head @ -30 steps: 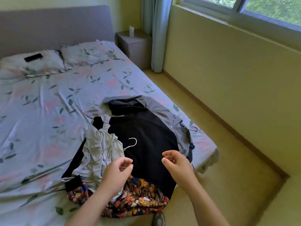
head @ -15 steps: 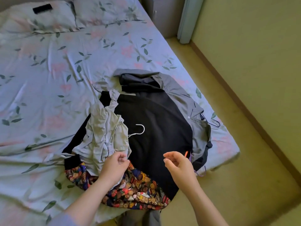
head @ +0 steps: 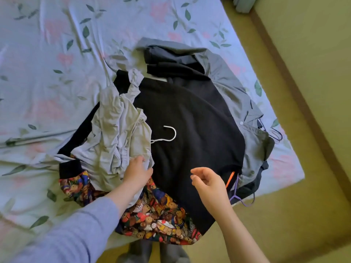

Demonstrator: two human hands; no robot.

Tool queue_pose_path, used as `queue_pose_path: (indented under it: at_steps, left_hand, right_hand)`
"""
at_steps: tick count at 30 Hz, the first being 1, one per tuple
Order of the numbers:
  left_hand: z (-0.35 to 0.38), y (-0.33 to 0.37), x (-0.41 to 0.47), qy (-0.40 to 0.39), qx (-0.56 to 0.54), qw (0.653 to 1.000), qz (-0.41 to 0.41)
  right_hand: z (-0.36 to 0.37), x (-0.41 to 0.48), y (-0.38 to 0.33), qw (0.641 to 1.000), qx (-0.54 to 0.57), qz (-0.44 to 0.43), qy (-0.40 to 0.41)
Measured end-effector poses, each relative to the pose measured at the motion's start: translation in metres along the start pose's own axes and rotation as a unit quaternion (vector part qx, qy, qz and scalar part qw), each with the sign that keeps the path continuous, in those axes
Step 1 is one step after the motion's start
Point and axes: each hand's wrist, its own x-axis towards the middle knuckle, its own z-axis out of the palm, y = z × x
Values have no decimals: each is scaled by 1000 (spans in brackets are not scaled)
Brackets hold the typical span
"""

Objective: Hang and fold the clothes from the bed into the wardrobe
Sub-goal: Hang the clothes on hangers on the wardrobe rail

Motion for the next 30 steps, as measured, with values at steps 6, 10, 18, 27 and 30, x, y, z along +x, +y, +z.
queue_pose_path:
  at_steps: [6, 10, 18, 27, 30]
  left_hand:
    - [19, -11, 30, -14, 37, 999, -34]
    - [27, -15, 45, -8, 45, 998, -33]
    - [33, -23, 53, 7, 29, 999, -17]
    - [26, -3, -10, -56, 16, 998, 38]
    - [29, 9, -40, -69, -3, 994, 85]
  right_hand:
    - [10, 19, 21, 1000, -3, 14, -2]
    - [14, 26, 34, 1000, -3, 22, -4]
    - [16, 27, 52, 999, 3, 46, 2]
    - [5, 5, 79, 992, 36, 112, 50]
    - [-2, -3, 92, 985, 49, 146, 76]
